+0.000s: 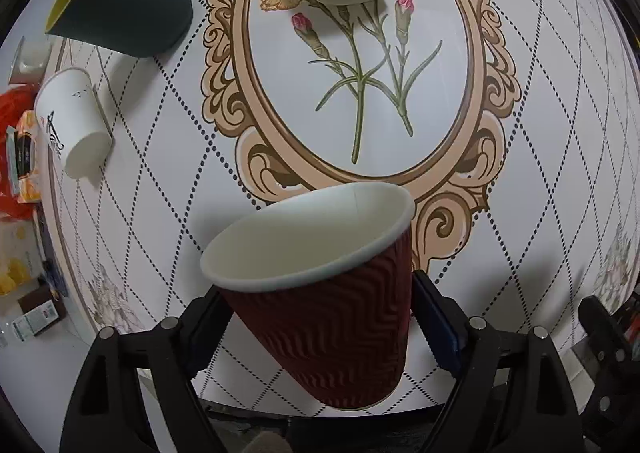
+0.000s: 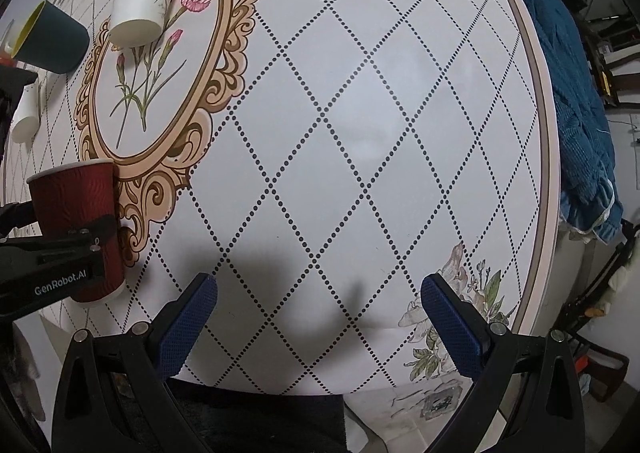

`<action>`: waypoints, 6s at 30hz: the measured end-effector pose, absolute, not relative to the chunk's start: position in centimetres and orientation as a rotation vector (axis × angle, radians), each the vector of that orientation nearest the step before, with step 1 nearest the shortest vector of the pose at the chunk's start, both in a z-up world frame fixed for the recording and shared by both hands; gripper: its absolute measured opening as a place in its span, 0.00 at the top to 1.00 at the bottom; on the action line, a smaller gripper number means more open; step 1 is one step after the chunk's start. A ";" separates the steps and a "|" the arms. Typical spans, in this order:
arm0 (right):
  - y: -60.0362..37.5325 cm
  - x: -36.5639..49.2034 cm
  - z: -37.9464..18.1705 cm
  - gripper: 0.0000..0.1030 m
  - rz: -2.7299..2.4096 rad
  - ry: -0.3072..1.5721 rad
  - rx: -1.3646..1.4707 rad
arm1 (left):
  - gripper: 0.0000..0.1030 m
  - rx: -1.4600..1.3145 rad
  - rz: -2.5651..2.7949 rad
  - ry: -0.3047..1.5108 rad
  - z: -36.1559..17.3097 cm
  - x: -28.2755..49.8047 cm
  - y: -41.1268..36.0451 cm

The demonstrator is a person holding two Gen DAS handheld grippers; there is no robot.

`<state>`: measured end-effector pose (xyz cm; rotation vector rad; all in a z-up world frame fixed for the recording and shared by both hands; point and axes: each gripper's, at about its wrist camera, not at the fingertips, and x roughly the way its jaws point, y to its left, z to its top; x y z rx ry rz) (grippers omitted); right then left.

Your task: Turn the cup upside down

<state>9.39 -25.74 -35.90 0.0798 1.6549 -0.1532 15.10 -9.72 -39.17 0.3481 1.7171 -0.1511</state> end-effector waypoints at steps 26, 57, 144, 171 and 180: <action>-25.6 9.3 -34.8 0.00 -0.158 1.627 0.103 | 0.05 0.158 -0.116 1.652 -34.1 14.7 -4.1; -9.6 8.3 -25.5 0.00 0.147 1.443 -0.024 | 0.05 -0.019 0.112 1.481 -27.4 9.2 11.8; 2.4 14.5 -37.1 0.25 0.829 1.358 -1.523 | 0.05 -0.043 0.244 1.544 -34.5 11.3 9.3; -9.5 26.9 -39.2 0.14 0.331 1.915 -0.528 | 0.05 0.063 0.162 1.548 -34.5 11.8 5.4; -10.3 30.3 -38.0 0.30 0.274 1.828 -0.478 | 0.05 0.084 0.145 1.549 -34.4 12.0 4.7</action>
